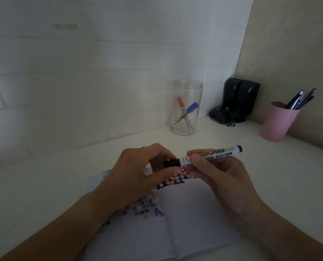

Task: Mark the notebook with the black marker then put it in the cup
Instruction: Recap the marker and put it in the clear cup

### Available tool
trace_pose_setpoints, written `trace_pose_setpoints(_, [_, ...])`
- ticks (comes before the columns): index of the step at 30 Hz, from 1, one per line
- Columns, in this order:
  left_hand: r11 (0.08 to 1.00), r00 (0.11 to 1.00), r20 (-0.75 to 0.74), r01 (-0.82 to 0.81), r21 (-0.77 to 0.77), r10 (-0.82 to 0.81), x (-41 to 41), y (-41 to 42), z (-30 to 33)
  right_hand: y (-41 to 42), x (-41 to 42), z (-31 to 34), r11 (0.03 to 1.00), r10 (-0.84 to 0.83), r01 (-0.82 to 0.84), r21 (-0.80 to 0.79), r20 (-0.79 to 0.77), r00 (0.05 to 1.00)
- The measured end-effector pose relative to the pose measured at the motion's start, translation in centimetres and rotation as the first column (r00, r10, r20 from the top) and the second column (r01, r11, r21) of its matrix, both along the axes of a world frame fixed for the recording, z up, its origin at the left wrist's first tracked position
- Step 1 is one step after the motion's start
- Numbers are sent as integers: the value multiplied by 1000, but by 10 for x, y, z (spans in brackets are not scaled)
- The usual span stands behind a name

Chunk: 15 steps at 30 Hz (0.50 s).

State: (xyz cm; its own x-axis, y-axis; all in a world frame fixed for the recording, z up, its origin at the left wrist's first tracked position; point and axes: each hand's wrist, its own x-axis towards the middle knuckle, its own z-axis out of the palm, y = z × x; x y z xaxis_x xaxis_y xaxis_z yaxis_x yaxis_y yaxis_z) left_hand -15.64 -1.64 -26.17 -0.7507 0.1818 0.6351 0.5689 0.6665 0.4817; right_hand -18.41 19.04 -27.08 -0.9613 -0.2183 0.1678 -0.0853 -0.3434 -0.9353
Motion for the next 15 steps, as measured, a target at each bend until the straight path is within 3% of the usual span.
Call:
trace_pose_setpoints(3, [983, 996, -82, -34, -183, 19, -5, -2, -3, -1, -1, 4, 999, -29, 30, 27, -38, 999])
trace_pose_setpoints(7, [976, 998, -55, -43, -216, 32, -6, -2, -7, 1, -3, 8, 989, -146, 145, -32, -31, 989])
trace_pose_setpoints(9, [960, 998, -36, -59, -273, 51, -7, -3, -9, -2, -3, 4, 977, -197, 202, 76, -63, 978])
trace_pose_setpoints(12, [944, 996, -28, -85, -319, 81, -9, -9, -8, -10, -6, 2, 893, -280, 341, 293, -231, 932])
trace_pose_setpoints(15, [934, 989, -62, -146, -327, 133, -11, -17, -8, -15, -27, 39, 804, -338, 523, 282, -506, 793])
